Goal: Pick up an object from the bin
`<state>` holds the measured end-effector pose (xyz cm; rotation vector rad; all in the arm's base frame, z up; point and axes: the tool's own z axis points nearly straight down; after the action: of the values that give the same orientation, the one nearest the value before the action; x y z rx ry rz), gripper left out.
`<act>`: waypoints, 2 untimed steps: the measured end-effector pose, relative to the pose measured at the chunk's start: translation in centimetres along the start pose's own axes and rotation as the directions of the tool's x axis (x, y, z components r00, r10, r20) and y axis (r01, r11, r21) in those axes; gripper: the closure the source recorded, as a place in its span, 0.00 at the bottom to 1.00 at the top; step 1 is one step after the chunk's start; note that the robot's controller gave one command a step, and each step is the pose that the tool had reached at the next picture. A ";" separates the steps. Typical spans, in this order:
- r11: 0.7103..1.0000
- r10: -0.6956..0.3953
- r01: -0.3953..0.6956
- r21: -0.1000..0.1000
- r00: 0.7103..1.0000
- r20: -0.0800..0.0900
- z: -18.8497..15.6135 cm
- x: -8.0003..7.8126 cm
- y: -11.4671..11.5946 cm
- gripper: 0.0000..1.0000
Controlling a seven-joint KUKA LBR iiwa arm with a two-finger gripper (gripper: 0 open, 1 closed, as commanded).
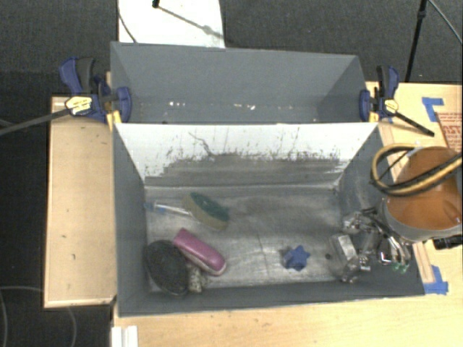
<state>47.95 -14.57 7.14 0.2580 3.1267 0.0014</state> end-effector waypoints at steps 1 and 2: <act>1.000 -0.001 0.001 -0.001 1.000 0.001 -0.1 0.0 0.1 1.00; 1.000 -0.004 0.004 0.001 1.000 0.002 -1.6 -0.1 0.1 1.00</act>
Offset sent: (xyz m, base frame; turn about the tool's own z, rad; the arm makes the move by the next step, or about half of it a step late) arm 0.0000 0.0000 0.0000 0.0000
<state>48.10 -14.50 8.76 0.2520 3.1256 -0.0003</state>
